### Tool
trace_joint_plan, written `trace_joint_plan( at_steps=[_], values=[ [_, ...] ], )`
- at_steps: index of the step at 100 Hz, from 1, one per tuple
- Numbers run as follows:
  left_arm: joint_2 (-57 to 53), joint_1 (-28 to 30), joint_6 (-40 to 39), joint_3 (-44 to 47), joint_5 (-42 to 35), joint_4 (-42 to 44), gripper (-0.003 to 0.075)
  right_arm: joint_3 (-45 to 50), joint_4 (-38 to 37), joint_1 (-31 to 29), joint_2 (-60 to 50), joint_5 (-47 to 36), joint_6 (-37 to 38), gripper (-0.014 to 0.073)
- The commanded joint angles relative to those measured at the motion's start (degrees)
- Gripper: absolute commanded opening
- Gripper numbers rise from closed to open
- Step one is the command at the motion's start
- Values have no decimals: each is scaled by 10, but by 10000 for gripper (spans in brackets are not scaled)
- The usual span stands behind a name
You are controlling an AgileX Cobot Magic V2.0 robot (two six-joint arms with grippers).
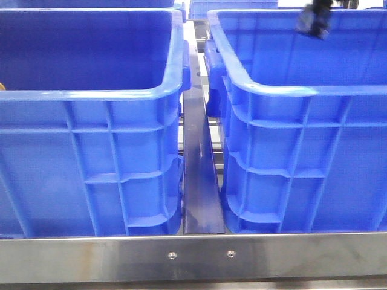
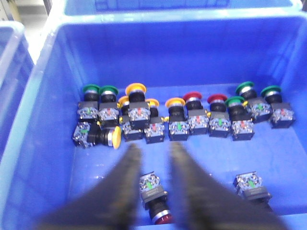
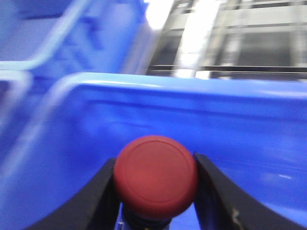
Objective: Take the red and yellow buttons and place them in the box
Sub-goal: 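Carry the red button with the right gripper into the empty bin and release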
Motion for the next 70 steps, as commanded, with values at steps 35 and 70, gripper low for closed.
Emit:
trace_joint_plan(
  at_steps=[35, 70],
  values=[
    [1, 0, -5, -14, -45, 0, -19, 28, 22, 42, 68, -265, -11, 142],
    [1, 0, -5, -14, -45, 0, -19, 22, 22, 113, 139, -380, -11, 142]
  ],
)
